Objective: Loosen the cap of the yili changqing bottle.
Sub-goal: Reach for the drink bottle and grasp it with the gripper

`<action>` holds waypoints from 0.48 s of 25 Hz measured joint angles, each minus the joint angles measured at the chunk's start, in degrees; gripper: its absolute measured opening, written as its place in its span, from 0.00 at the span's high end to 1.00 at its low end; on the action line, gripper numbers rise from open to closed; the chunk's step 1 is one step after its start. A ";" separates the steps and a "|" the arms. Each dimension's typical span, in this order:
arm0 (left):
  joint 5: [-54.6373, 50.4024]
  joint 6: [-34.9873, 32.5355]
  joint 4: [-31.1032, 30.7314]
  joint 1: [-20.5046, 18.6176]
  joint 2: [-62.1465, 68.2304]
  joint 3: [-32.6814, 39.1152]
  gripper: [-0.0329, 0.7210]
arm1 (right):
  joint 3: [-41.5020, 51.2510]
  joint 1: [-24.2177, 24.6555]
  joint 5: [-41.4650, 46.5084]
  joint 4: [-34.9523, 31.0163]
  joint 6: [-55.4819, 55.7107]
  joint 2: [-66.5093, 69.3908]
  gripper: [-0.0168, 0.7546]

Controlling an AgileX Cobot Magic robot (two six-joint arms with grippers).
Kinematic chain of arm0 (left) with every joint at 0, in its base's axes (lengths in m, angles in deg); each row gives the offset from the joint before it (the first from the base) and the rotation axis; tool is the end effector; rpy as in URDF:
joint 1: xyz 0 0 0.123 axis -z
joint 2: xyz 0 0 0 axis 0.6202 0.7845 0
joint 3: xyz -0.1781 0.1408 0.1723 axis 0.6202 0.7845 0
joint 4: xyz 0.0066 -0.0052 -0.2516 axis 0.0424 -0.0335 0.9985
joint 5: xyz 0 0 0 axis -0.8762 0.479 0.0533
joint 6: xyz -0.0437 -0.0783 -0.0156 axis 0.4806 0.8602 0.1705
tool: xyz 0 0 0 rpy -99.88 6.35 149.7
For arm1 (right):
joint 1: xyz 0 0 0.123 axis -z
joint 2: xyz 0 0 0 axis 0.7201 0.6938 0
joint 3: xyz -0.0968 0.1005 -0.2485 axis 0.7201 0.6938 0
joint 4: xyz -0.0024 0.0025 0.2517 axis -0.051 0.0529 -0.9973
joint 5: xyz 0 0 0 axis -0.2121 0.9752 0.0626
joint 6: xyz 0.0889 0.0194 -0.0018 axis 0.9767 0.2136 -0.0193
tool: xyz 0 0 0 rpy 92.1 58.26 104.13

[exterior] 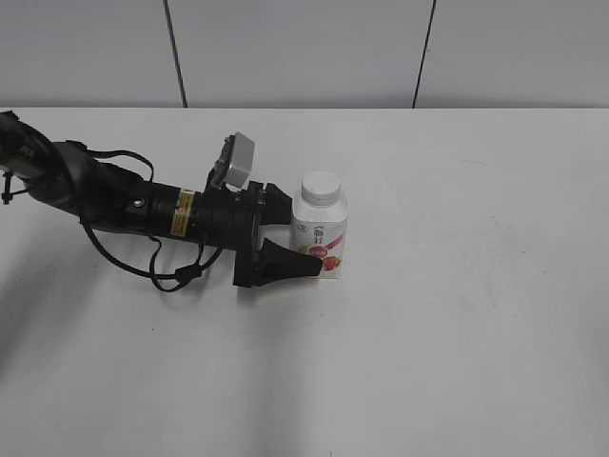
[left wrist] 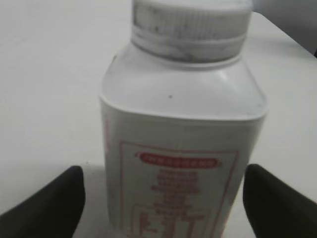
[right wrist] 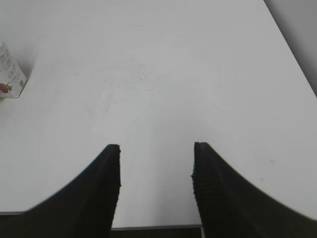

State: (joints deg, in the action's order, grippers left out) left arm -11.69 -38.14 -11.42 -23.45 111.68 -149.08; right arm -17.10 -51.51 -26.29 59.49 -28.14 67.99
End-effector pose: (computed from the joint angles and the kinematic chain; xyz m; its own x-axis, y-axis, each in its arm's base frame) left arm 0.3839 -0.1898 0.0471 -0.0813 0.3173 -0.9448 0.9944 -0.0383 -0.0984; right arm -0.0088 -0.0024 0.2784 -0.4622 -0.0529 -0.8852 -0.0842 0.9963 -0.0156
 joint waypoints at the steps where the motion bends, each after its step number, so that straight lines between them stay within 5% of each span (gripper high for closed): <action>1: 0.00 0.16 0.16 0.36 0.28 -0.27 0.17 | 0.00 0.00 0.00 0.00 0.00 0.00 0.48; 12: 0.06 0.51 1.75 1.30 0.89 -0.70 0.21 | 0.00 0.00 0.00 0.00 0.00 0.00 0.48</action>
State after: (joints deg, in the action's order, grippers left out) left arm -11.63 -37.63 -9.67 -22.15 112.58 -149.78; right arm -17.10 -51.51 -26.29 59.49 -28.14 67.99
